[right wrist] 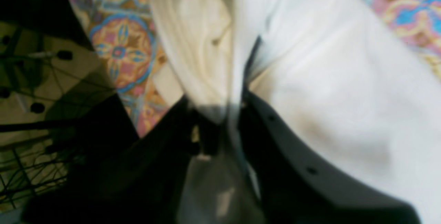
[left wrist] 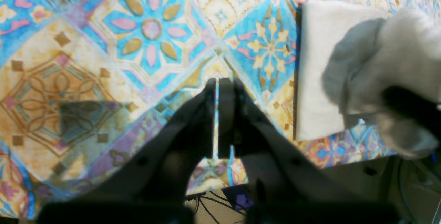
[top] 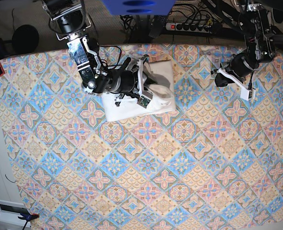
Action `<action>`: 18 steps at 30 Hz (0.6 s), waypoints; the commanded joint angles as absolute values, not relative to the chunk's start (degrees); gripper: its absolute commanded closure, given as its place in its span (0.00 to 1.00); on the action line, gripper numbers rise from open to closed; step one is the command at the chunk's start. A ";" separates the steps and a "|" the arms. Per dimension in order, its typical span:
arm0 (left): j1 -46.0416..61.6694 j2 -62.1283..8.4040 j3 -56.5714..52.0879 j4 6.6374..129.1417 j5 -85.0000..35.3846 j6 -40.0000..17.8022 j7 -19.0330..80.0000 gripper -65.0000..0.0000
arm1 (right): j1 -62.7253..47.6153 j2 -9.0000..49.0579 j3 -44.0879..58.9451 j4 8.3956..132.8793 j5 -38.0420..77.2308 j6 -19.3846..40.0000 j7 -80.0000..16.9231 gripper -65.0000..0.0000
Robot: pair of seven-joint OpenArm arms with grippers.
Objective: Fold the T-shirt properly
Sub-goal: 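Lift the folded bundle with the right gripper and fold it over, then hold the bundle with the right gripper and tuck its edge with the left gripper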
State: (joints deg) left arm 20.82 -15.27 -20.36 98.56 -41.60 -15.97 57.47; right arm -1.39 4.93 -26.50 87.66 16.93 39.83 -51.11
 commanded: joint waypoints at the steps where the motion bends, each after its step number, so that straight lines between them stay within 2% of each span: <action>1: 20.62 -16.04 -20.62 99.47 -42.51 -16.22 56.66 1.00 | 0.13 4.79 -26.42 88.13 18.33 40.00 -48.75 0.85; 7: 20.62 -16.04 -20.62 99.47 -42.33 -16.22 56.66 1.00 | 0.22 2.95 -27.74 84.97 18.33 40.00 -45.85 0.74; 18: 20.62 -16.04 -20.62 99.47 -42.51 -16.22 56.66 1.00 | 7.78 -2.07 -27.74 79.34 18.33 40.00 -42.51 0.68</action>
State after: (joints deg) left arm 20.80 -15.40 -20.36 98.56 -41.60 -15.94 57.45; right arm 6.85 -1.91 -27.77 78.61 17.52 39.44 -43.46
